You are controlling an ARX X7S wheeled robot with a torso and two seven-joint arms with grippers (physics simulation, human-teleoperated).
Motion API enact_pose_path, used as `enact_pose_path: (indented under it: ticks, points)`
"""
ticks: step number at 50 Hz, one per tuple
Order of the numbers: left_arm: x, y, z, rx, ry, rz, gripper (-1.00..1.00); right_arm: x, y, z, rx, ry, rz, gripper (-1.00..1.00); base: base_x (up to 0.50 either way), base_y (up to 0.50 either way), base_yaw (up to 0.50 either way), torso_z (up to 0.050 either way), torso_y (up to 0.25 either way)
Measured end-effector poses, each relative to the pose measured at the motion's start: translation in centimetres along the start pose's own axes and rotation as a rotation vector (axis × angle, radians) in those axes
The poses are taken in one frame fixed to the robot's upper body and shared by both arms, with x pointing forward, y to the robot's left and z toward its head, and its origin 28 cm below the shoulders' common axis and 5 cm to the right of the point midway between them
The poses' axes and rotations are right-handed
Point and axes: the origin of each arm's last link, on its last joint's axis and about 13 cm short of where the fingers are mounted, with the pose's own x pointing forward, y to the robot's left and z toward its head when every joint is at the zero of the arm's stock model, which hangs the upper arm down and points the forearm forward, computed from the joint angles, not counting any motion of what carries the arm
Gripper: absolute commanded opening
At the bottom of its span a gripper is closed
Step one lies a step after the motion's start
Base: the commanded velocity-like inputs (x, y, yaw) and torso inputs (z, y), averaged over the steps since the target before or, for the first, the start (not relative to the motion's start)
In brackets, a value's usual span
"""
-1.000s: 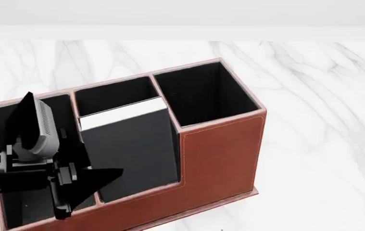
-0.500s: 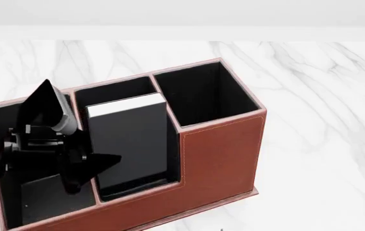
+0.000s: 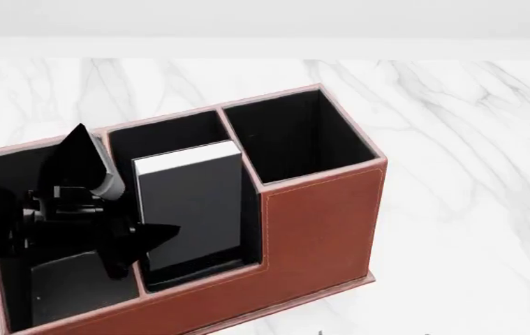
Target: Pick up the book and place it in the back compartment of the caddy.
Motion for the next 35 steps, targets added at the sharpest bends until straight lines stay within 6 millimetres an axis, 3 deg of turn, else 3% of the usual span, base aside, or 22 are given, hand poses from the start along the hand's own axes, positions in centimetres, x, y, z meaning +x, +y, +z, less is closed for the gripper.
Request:
enact_pose_path:
  ticks: [35]
  points:
    - [1.3, -0.6, -2.1, 0.026, -0.026, 0.032, -1.0, 0.1, 0.1, -0.3, -0.001, 0.011, 0.003, 1.0, 0.0, 0.0, 0.0, 0.0, 0.001]
